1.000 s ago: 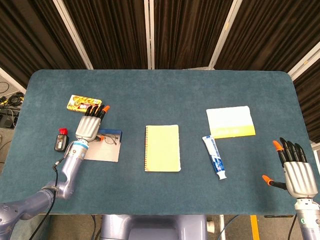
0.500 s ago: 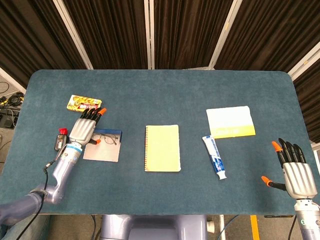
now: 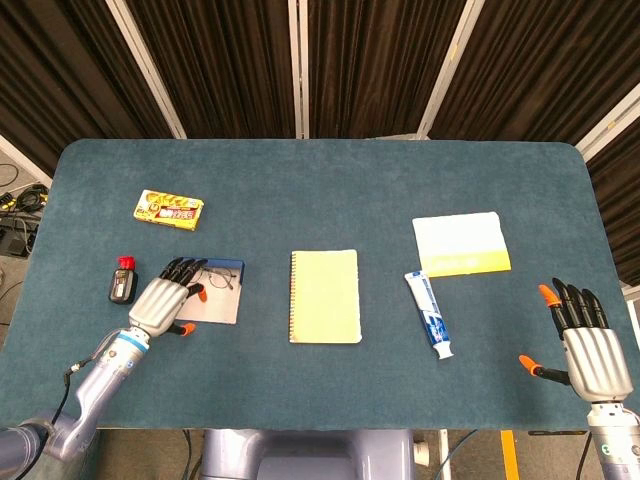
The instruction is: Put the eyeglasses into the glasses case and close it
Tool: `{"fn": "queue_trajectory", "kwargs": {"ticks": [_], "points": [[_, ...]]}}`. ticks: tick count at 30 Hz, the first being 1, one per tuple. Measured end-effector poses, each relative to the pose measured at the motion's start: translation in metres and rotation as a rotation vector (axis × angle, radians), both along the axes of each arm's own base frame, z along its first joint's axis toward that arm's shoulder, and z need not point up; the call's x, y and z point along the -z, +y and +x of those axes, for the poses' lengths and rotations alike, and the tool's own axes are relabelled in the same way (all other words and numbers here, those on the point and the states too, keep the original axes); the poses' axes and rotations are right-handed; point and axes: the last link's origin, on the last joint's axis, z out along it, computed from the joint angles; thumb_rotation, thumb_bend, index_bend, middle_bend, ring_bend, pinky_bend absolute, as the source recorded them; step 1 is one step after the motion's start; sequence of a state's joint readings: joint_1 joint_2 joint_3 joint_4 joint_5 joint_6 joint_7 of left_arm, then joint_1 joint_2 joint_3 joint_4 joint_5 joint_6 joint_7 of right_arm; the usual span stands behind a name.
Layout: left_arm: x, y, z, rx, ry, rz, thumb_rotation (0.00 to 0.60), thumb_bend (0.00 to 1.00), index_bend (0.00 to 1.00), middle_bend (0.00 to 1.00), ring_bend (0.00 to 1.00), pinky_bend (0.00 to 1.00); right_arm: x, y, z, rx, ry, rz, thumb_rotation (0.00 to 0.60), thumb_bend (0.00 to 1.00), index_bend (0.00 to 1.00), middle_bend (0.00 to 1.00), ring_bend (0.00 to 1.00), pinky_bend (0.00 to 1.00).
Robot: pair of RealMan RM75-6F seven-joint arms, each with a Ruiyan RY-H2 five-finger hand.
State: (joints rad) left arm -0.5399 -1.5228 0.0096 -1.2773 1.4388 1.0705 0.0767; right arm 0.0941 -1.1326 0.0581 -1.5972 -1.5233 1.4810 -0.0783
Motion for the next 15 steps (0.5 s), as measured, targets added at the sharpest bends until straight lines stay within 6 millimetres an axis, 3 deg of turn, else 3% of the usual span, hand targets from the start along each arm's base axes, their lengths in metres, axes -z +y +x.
{"fn": "queue_trajectory", "kwargs": {"ticks": [9,15], "points": [[0.012,-0.004,-0.003,0.031,0.026,0.013,0.600,0.24,0.49,0.00,0.00,0.00,0.000,0.000,-0.001,0.002,-0.002,0.000,0.600,0.00,0.00,0.00,0.00,0.00],[0.016,0.000,-0.005,0.045,0.023,0.033,0.600,0.24,0.43,0.00,0.00,0.00,0.000,-0.001,-0.002,0.006,-0.002,0.002,0.600,0.00,0.00,0.00,0.00,0.00]]}}
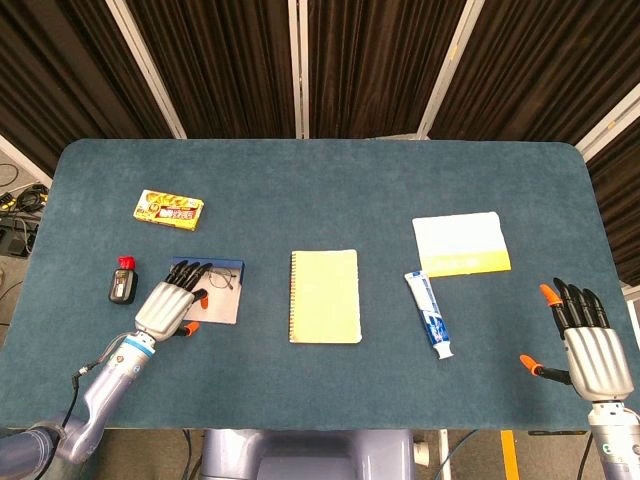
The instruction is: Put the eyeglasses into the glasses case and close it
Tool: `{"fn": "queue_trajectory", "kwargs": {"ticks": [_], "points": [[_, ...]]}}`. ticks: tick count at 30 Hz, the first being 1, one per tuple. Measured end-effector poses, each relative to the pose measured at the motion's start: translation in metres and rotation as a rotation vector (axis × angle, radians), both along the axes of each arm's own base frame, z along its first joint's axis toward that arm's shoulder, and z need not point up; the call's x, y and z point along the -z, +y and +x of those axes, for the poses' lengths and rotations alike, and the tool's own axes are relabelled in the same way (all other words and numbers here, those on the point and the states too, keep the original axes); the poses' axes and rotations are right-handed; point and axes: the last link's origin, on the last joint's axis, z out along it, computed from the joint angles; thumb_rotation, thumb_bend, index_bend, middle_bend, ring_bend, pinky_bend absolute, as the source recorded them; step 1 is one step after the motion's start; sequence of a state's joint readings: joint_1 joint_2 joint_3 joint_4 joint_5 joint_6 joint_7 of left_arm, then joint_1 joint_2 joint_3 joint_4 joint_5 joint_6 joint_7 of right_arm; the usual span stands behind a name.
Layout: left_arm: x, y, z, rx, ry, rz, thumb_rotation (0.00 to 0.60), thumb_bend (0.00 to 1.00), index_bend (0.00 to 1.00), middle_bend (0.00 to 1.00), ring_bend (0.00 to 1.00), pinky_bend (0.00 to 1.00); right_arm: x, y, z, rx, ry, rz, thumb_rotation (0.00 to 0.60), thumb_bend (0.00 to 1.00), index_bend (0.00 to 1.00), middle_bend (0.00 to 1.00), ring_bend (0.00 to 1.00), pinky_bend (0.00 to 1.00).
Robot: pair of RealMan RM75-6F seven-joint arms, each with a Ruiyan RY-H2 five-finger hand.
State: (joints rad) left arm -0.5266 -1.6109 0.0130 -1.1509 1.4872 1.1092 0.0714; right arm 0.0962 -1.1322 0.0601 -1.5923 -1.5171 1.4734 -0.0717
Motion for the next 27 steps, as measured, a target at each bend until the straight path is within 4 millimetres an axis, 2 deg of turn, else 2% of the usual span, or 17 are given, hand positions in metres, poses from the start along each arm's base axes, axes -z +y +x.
{"fn": "queue_trajectory", "kwargs": {"ticks": [6,13,27], "points": [[0.004,0.001,-0.002,-0.003,-0.009,-0.004,0.600,0.24,0.39,0.00,0.00,0.00,0.000,0.000,0.000,0.002,-0.001,0.002,0.600,0.00,0.00,0.00,0.00,0.00],[0.013,0.001,-0.003,-0.010,-0.011,-0.011,0.600,0.24,0.39,0.00,0.00,0.00,0.000,0.000,-0.001,0.005,-0.003,0.002,0.600,0.00,0.00,0.00,0.00,0.00],[0.019,0.007,-0.005,-0.023,-0.016,-0.007,0.600,0.24,0.39,0.00,0.00,0.00,0.000,-0.001,-0.002,0.004,-0.004,0.001,0.600,0.00,0.00,0.00,0.00,0.00]]}}
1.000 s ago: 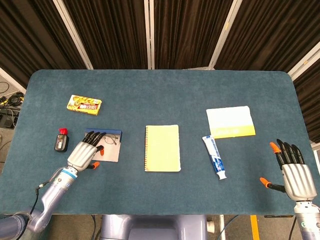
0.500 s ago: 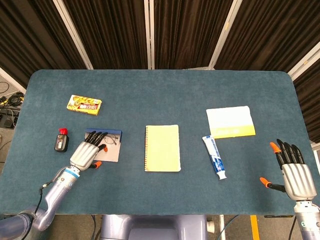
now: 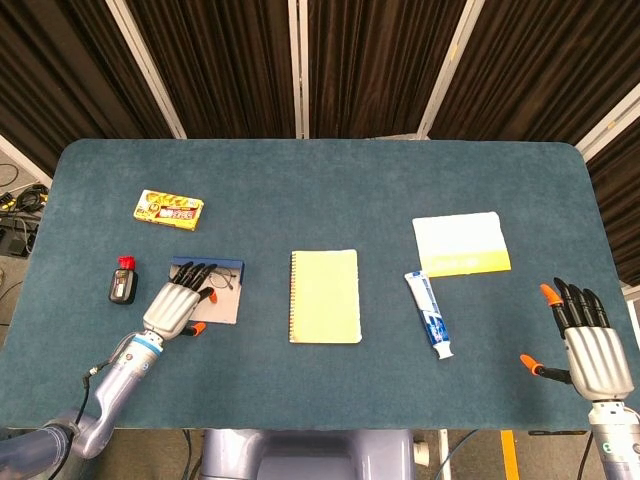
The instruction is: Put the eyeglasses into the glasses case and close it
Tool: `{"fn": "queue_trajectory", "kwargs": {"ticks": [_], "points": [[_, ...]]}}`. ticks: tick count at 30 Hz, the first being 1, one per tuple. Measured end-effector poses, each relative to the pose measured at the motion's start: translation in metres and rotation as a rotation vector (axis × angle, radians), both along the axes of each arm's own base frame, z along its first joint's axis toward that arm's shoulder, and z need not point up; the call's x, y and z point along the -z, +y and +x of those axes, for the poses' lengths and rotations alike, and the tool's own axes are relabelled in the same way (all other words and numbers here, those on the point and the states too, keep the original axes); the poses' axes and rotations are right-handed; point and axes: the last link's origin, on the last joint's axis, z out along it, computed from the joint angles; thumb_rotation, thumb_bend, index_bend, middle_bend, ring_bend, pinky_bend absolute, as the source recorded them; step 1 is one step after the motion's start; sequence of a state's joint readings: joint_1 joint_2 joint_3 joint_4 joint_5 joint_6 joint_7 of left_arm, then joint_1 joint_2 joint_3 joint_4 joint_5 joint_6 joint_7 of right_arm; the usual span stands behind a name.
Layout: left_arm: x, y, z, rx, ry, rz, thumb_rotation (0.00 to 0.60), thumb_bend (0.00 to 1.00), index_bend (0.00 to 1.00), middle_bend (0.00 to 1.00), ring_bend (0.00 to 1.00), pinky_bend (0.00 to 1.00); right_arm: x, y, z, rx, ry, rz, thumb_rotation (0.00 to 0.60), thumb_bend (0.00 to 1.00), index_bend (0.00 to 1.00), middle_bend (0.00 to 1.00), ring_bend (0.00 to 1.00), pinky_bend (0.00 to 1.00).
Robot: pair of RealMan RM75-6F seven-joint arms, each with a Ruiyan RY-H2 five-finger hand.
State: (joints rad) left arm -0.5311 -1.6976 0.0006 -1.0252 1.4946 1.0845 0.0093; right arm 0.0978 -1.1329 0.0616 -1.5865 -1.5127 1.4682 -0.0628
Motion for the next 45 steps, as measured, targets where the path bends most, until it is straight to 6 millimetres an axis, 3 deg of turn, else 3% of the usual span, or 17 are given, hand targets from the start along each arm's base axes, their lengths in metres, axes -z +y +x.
{"fn": "queue_trajectory", "kwargs": {"ticks": [7,14,21,45], "points": [[0.000,0.000,-0.001,0.002,0.004,-0.002,0.600,0.26,0.40,0.00,0.00,0.00,0.001,0.000,0.000,0.000,0.003,0.003,0.600,0.00,0.00,0.00,0.00,0.00],[0.002,-0.001,-0.003,-0.006,0.002,-0.013,0.600,0.43,0.41,0.00,0.00,0.00,0.001,0.000,0.000,0.000,0.002,0.001,0.600,0.00,0.00,0.00,0.00,0.00],[0.000,0.000,-0.004,-0.011,-0.007,-0.010,0.600,0.52,0.42,0.00,0.00,0.00,0.001,0.000,0.000,-0.001,0.000,0.003,0.600,0.00,0.00,0.00,0.00,0.00],[-0.008,0.020,0.009,-0.022,-0.024,0.030,0.600,0.53,0.43,0.00,0.00,0.00,0.002,-0.001,-0.001,0.007,0.000,0.008,0.600,0.00,0.00,0.00,0.00,0.00]]}}
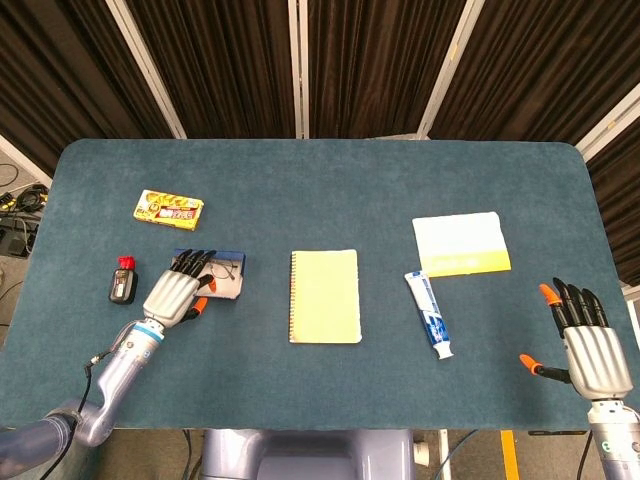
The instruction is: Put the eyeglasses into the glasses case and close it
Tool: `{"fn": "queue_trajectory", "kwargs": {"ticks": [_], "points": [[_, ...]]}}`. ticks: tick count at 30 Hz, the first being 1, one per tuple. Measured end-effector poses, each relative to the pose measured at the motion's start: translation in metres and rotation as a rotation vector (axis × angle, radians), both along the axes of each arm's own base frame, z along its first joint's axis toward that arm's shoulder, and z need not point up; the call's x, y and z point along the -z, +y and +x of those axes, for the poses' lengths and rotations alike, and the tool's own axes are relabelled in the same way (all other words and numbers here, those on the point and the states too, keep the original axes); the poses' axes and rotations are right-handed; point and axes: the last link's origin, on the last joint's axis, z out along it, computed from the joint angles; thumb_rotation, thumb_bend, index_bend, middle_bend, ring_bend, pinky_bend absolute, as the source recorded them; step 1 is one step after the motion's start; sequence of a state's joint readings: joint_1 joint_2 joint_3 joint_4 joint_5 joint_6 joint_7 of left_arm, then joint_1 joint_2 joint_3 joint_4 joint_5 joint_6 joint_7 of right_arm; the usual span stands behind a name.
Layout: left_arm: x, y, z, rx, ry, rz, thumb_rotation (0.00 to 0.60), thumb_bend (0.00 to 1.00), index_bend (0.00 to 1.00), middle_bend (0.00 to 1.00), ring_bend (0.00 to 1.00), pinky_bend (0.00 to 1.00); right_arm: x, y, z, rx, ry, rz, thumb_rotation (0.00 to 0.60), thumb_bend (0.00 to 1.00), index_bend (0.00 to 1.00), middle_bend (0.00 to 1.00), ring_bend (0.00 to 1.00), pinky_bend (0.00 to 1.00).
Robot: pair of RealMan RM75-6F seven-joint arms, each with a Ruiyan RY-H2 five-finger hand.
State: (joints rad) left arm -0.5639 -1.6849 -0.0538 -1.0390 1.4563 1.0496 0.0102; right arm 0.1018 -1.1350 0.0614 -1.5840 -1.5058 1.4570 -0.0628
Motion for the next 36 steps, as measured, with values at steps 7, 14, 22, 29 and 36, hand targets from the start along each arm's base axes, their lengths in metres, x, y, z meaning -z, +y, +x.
{"fn": "queue_trajectory", "kwargs": {"ticks": [7,14,22,29,36], "points": [[0.007,0.003,-0.007,-0.040,0.003,-0.007,0.600,0.55,0.50,0.00,0.00,0.00,0.000,-0.001,-0.001,0.003,-0.007,0.001,0.600,0.00,0.00,0.00,0.00,0.00],[-0.003,-0.005,-0.005,-0.007,-0.029,0.007,0.600,0.55,0.66,0.00,0.00,0.00,0.001,0.000,0.000,-0.003,-0.008,0.004,0.600,0.00,0.00,0.00,0.00,0.00],[-0.023,-0.019,-0.005,0.002,-0.030,0.006,0.600,0.55,0.68,0.00,0.00,0.00,0.001,0.001,0.003,-0.012,-0.013,0.001,0.600,0.00,0.00,0.00,0.00,0.00],[-0.041,-0.034,-0.003,-0.026,-0.022,-0.030,0.600,0.55,0.68,0.00,0.00,0.00,0.000,0.002,0.003,-0.014,-0.013,0.001,0.600,0.00,0.00,0.00,0.00,0.00],[-0.058,-0.049,0.008,-0.110,-0.003,-0.128,0.600,0.55,0.68,0.00,0.00,0.00,0.002,0.000,0.002,-0.009,-0.007,0.005,0.600,0.00,0.00,0.00,0.00,0.00]]}}
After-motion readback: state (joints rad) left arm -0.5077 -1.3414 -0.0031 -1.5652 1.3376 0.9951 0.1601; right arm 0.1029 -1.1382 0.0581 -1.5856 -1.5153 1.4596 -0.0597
